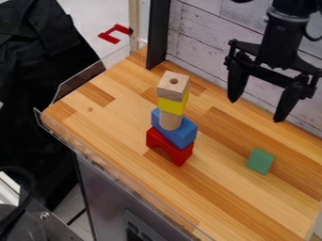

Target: Put the green triangle on top of the cube with a hole

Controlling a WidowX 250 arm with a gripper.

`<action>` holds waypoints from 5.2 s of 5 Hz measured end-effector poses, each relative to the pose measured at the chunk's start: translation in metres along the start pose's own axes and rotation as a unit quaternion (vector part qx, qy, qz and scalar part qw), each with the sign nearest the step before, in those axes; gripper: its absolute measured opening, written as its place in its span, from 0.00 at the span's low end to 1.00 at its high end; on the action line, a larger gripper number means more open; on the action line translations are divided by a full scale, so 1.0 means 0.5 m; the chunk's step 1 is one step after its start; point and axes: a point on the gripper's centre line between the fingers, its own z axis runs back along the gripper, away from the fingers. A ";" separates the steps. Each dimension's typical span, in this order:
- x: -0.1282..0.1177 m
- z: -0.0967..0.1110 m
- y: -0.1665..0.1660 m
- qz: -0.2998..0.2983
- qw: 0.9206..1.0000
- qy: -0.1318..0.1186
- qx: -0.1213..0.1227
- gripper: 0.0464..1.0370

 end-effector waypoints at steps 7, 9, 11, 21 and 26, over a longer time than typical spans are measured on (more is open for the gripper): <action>0.035 -0.180 -0.037 0.045 0.997 0.060 -0.003 0.96; 0.043 -0.204 -0.043 0.055 0.996 0.066 -0.009 0.93; 0.051 -0.209 -0.048 0.074 0.995 0.058 -0.017 0.51; -0.109 0.140 0.136 0.139 0.990 0.035 -0.003 0.51; -0.111 0.078 0.178 0.154 0.985 0.076 -0.029 0.51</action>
